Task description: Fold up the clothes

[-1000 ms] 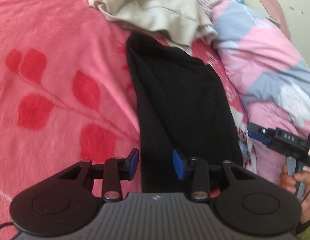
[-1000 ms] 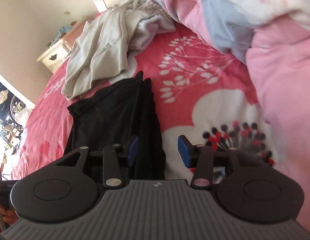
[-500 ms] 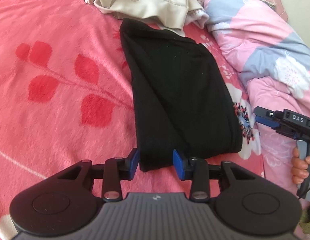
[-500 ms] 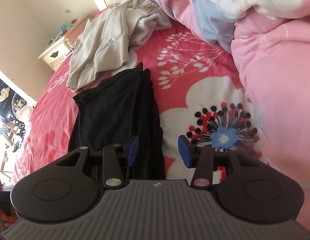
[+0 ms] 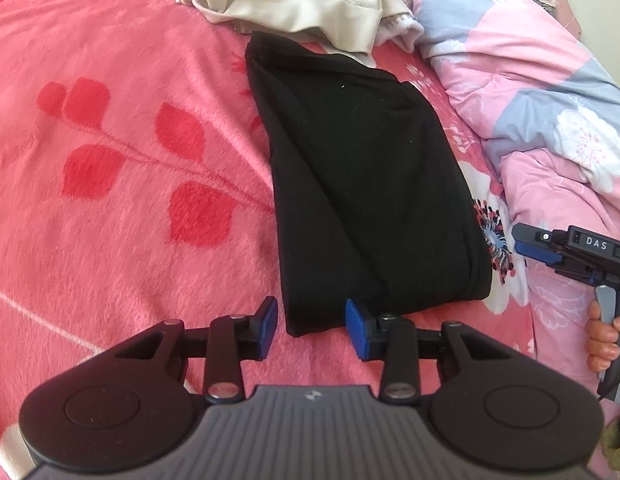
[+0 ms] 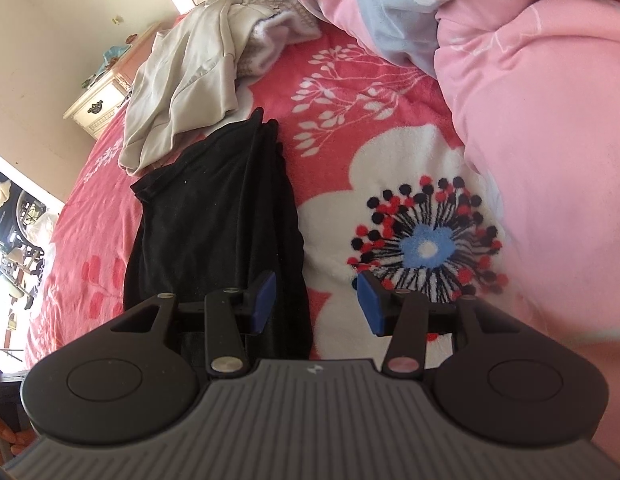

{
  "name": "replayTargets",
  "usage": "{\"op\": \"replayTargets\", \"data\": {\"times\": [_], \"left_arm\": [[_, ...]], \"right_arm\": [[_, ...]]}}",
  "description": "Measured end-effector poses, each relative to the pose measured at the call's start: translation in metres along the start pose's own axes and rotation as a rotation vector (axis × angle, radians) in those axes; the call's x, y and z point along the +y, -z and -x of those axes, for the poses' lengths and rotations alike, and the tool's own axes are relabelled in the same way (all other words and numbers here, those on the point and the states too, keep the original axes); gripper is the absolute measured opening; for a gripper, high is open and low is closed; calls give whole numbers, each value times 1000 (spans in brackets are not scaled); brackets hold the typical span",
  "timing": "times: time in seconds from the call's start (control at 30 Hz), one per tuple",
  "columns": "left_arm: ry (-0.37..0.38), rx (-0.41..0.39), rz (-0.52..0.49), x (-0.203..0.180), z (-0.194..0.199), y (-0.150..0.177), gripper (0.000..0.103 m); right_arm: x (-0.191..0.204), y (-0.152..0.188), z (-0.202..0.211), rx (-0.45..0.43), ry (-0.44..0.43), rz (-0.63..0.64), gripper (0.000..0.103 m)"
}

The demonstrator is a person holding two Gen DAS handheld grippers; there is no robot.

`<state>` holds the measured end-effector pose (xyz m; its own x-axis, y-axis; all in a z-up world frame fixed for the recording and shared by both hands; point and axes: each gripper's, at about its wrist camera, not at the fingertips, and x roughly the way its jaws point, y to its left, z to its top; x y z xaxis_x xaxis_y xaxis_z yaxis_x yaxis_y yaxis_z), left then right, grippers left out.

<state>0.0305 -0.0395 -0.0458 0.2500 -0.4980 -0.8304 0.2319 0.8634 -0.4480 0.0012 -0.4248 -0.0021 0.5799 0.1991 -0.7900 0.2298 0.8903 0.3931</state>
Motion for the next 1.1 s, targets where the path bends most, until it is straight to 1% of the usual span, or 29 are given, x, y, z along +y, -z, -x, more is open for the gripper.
{"op": "replayTargets", "data": {"times": [0.6,0.67,0.73,0.8,0.93,1.0,1.03,1.1], "left_arm": [[9,3,-3,7,7,2,38],[7,0,-25,7,9,4,38],[8,1,-78,7,13,10,38],[16,11,-142,6,18,17,38],[48,19,-257,4,21,33,38],[68,-2,-252,2,15,34,38],[78,-12,-249,2,12,34,38],[99,-47,-197,3,4,31,38]], "right_arm": [[14,-3,-1,-9,15,39,47],[14,-2,0,-3,14,44,47],[11,3,6,1,-8,49,47],[8,15,16,-3,-38,84,47],[13,46,34,-38,-37,193,45],[21,57,39,-64,-46,270,42],[27,61,38,-79,-53,318,38],[46,65,29,-99,-73,422,37]]}}
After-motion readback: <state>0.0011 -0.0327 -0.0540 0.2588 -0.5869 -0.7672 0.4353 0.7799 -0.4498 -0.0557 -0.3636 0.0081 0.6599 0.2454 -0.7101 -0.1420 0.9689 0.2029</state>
